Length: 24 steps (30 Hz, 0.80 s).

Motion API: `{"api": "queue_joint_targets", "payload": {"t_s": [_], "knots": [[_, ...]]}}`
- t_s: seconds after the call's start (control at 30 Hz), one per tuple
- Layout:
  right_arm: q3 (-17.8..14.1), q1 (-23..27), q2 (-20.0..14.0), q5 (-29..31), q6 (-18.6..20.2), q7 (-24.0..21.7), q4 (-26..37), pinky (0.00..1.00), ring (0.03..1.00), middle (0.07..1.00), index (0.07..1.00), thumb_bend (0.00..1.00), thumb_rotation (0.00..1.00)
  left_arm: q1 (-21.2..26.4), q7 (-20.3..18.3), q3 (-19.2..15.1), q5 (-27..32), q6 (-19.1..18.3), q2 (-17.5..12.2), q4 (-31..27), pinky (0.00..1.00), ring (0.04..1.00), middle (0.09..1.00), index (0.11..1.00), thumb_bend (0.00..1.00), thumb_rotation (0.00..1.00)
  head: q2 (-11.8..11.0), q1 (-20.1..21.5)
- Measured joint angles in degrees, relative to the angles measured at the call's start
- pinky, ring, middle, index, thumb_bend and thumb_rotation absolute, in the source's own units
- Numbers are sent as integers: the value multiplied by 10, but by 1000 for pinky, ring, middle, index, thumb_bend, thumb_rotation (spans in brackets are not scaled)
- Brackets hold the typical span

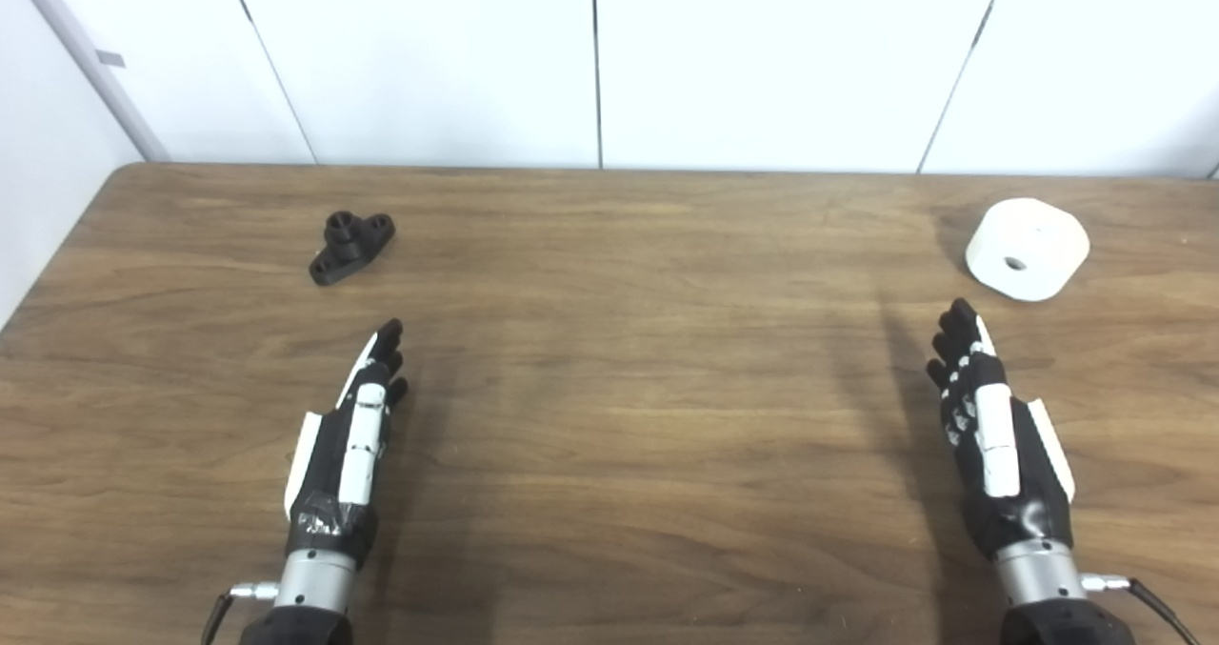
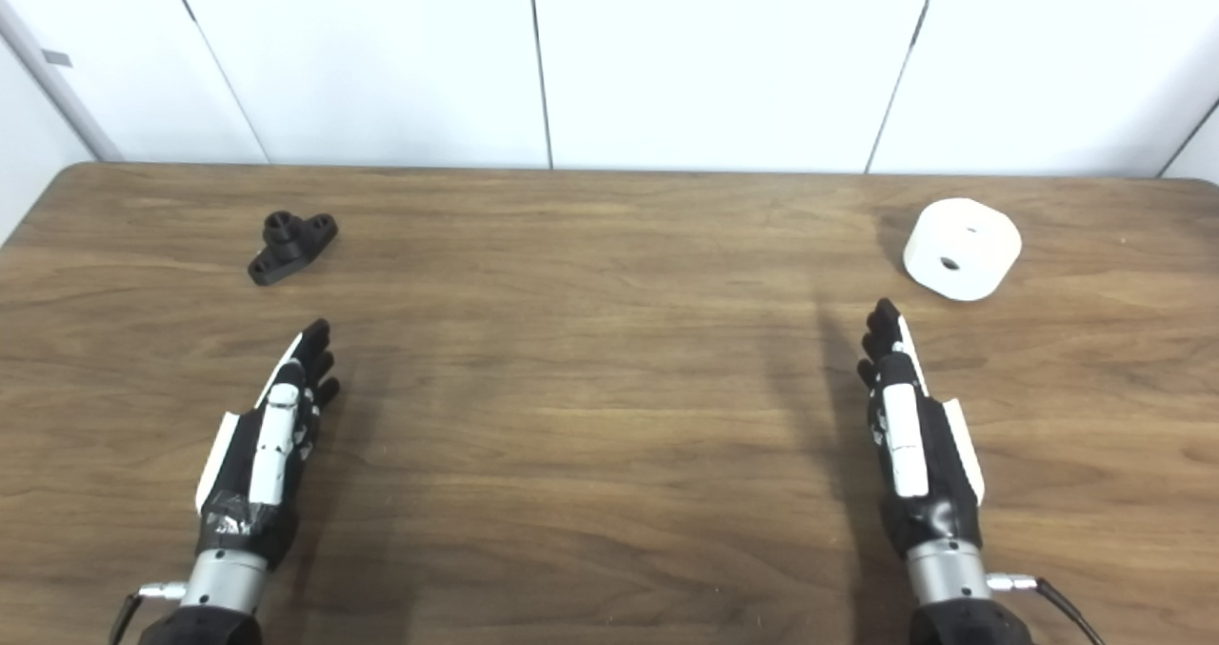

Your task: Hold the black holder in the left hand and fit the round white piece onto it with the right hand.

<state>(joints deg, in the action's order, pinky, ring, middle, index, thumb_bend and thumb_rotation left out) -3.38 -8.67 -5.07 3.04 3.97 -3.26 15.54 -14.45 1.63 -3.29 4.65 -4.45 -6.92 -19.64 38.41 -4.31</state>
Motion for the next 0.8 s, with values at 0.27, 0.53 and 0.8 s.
{"api": "queue_joint_targets", "payload": {"t_s": [0.27,0.53,0.8], "knots": [[0,0,0,-7,0,1,0,1000,1000,1000,1000,512,1000,0,0,0,-1,0,0,0,1000,1000,1000,971,368,1000,-3,-5],[-4,-1,-1,-4,0,-1,0,1000,1000,1000,1000,532,1000,-1,1,6,-11,3,1,0,1000,1000,997,967,363,1000,-34,-65],[-21,-3,-8,25,-13,-22,-13,1000,1000,1000,1000,523,967,-1,12,34,-43,19,6,7,1000,1000,997,962,351,999,-74,-125]]}}
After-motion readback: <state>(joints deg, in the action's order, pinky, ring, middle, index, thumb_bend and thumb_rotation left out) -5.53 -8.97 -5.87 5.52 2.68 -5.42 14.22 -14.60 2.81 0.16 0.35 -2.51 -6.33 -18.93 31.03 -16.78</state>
